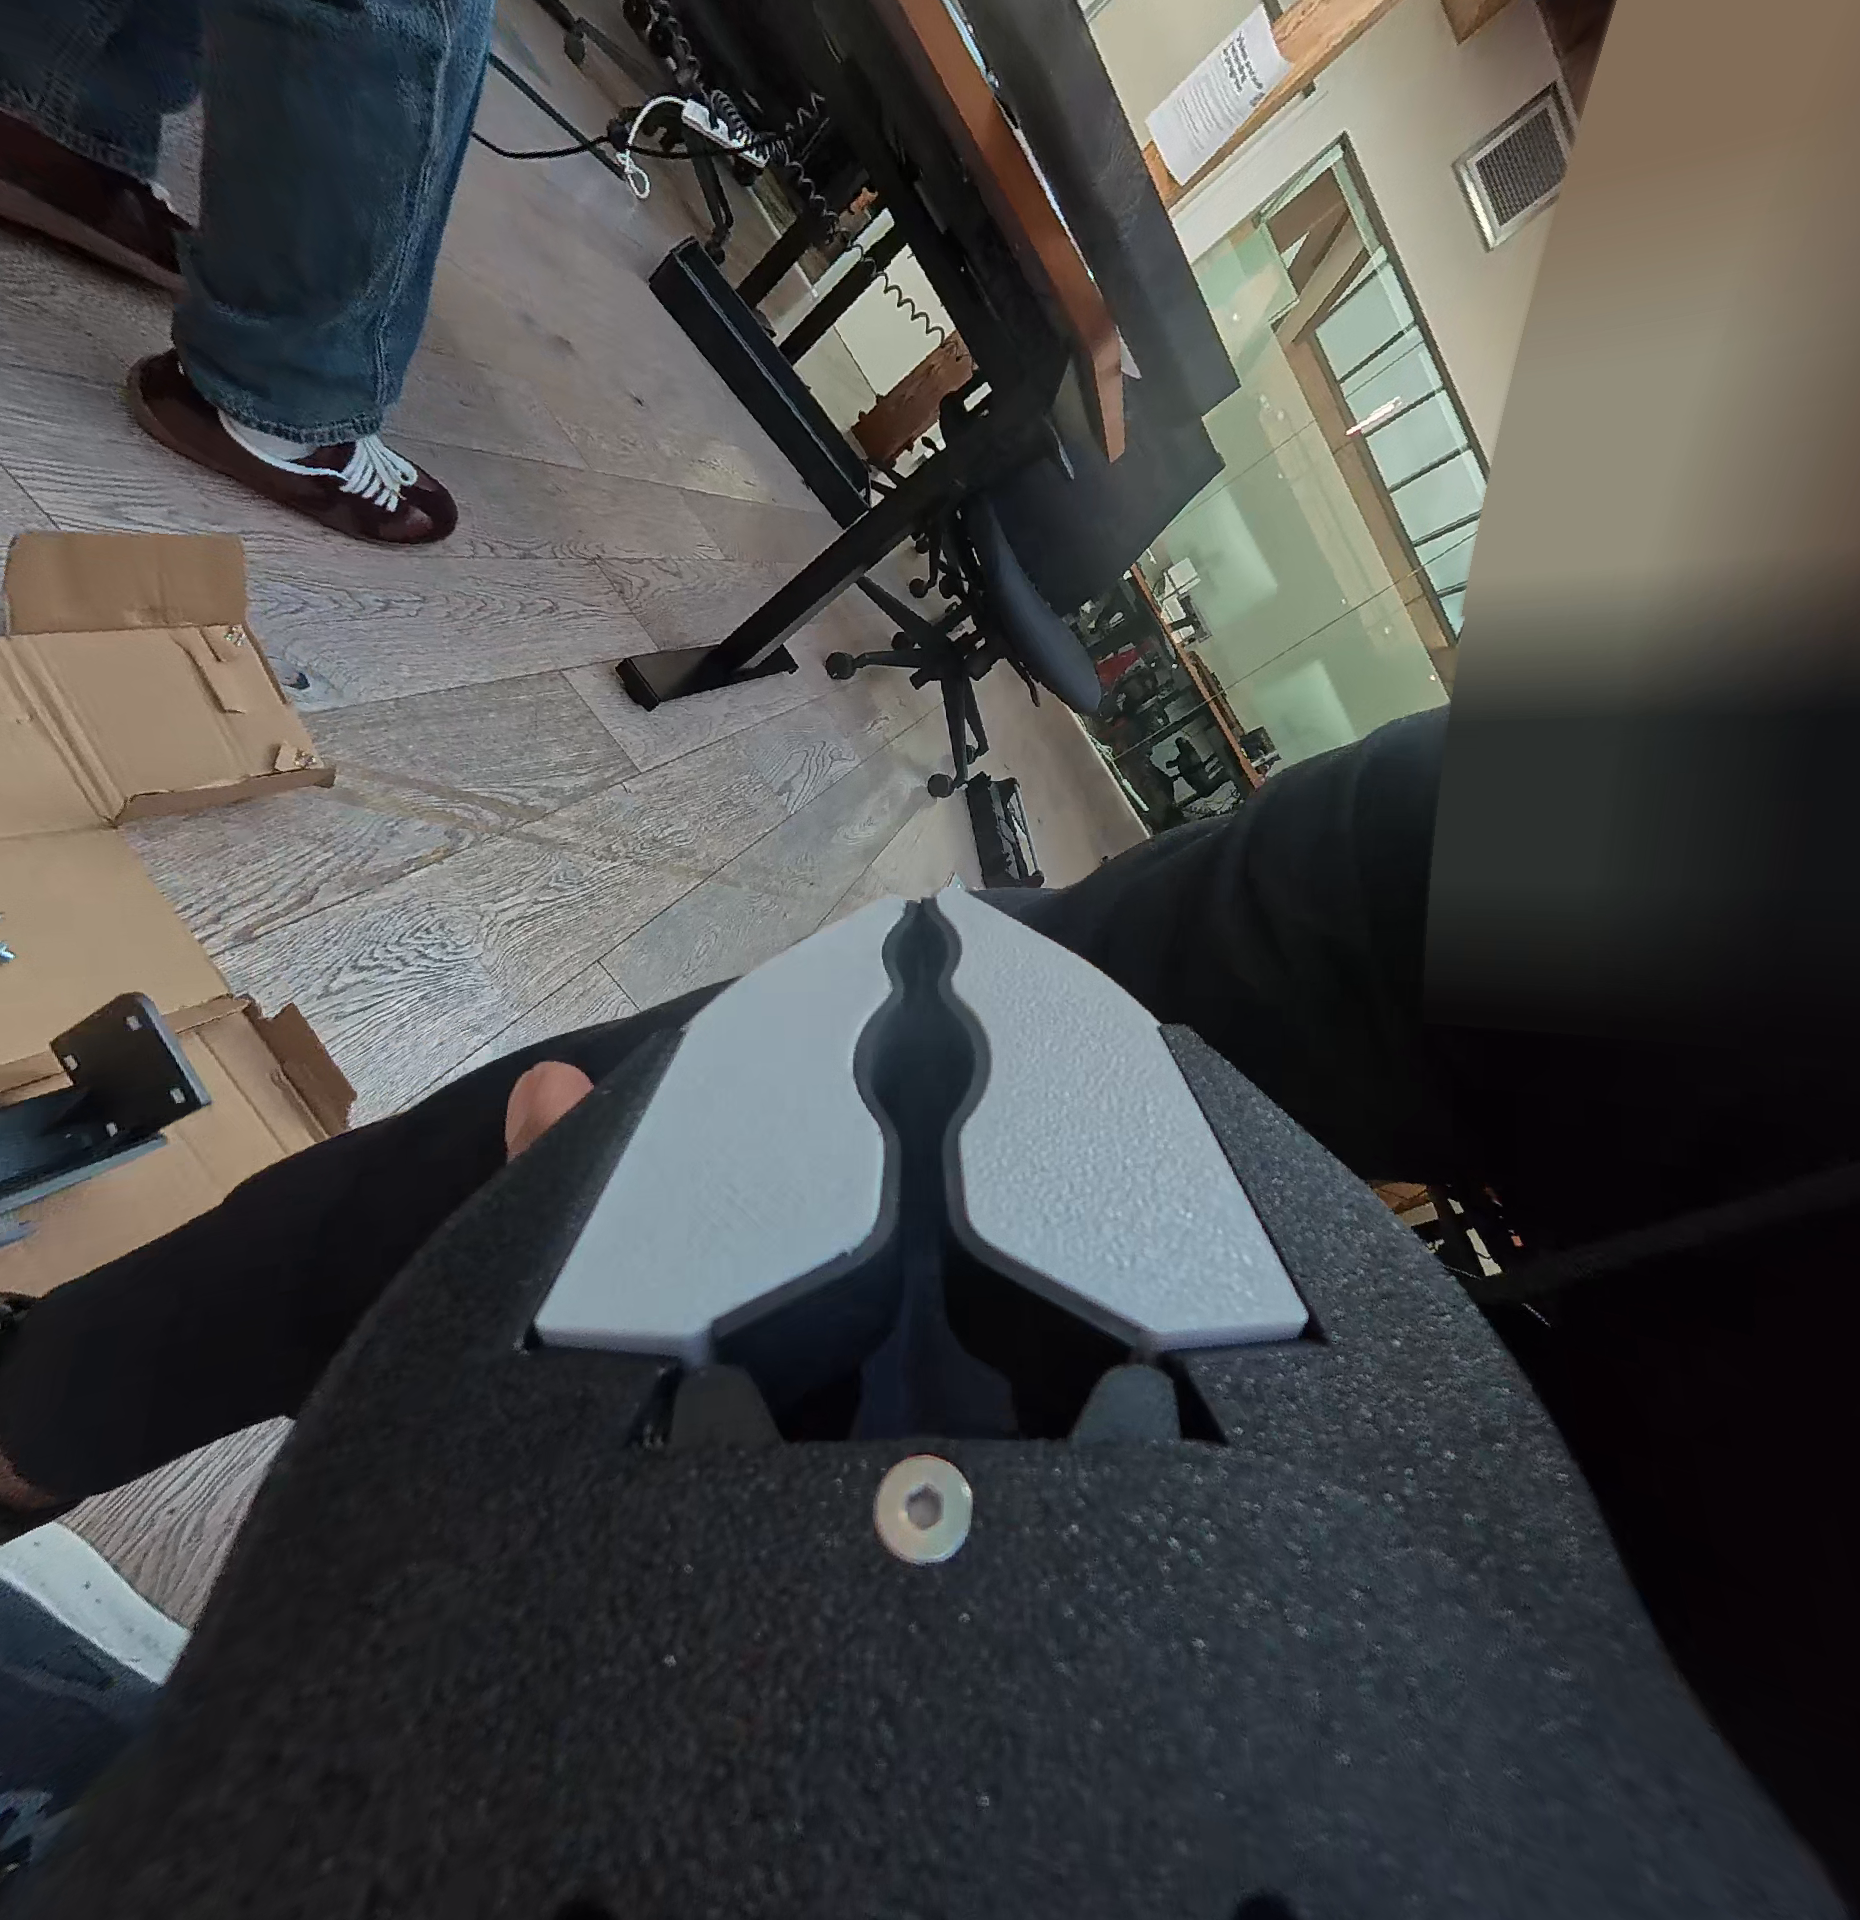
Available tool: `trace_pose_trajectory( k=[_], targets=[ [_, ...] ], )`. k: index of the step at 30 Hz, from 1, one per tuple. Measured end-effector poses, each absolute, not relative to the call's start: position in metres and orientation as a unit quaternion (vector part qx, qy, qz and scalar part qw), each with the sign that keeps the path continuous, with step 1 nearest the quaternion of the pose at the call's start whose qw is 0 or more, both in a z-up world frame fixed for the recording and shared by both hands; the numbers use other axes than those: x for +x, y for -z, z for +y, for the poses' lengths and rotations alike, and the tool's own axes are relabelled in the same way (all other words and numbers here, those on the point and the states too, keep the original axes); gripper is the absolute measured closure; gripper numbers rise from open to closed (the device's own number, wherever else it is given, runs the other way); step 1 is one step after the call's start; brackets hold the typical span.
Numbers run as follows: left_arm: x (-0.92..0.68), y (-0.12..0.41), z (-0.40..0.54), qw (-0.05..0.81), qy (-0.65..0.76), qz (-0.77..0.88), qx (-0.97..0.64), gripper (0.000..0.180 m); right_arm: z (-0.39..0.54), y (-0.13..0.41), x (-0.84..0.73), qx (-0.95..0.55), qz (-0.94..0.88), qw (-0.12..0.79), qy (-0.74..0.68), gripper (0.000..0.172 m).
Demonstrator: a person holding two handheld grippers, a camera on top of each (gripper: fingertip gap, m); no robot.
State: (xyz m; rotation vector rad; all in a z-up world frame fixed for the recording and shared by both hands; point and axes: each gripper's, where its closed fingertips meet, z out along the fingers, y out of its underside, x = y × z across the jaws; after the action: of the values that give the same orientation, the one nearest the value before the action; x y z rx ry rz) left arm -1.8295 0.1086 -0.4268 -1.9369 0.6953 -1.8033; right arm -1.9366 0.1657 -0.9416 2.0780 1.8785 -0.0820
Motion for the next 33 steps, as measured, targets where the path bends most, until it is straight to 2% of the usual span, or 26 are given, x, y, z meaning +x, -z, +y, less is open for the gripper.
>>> trace_pose_trajectory(
  k=[1,3,6,10,14,16,18,20,23,27,30,33],
  targets=[
    [-1.829,0.426,0.109,0.201,0.647,0.249,-0.692,0.180,0.160,0.942,-1.934,0.729,0.661,0.177,0.034,0.072],
    [-1.827,0.424,0.108,0.199,0.650,0.250,-0.689,0.180,0.149,0.938,-1.930,0.735,0.648,0.189,0.064,0.051],
    [-1.824,0.425,0.103,0.197,0.645,0.265,-0.689,0.180,0.142,0.920,-1.923,0.758,0.610,0.198,0.117,0.033],
    [-1.822,0.428,0.102,0.201,0.632,0.279,-0.695,0.180,0.136,0.861,-1.915,0.777,0.569,0.158,0.220,0.034],
    [-1.820,0.428,0.103,0.209,0.624,0.290,-0.695,0.180,0.127,0.762,-1.886,0.787,0.523,0.047,0.325,0.049],
    [-1.818,0.430,0.103,0.211,0.617,0.298,-0.697,0.180,0.123,0.716,-1.849,0.807,0.475,-0.015,0.350,0.050],
    [-1.814,0.432,0.100,0.210,0.612,0.307,-0.698,0.180,0.114,0.678,-1.796,0.840,0.399,-0.069,0.361,0.044],
    [-1.808,0.434,0.096,0.207,0.604,0.323,-0.699,0.180,0.090,0.655,-1.730,0.877,0.314,-0.109,0.347,0.027],
    [-1.797,0.435,0.088,0.202,0.595,0.347,-0.696,0.180,0.007,0.651,-1.610,0.933,0.211,-0.120,0.265,0.025],
    [-1.777,0.432,0.073,0.193,0.597,0.362,-0.690,0.180,-0.182,0.663,-1.465,0.980,0.097,-0.062,0.159,0.026],
    [-1.756,0.429,0.054,0.182,0.600,0.380,-0.680,0.180,-0.333,0.675,-1.418,0.988,0.014,-0.005,0.153,0.026],
    [-1.731,0.428,0.028,0.167,0.593,0.415,-0.669,0.180,-0.439,0.697,-1.408,0.989,-0.022,0.036,0.140,0.026]
  ],
)
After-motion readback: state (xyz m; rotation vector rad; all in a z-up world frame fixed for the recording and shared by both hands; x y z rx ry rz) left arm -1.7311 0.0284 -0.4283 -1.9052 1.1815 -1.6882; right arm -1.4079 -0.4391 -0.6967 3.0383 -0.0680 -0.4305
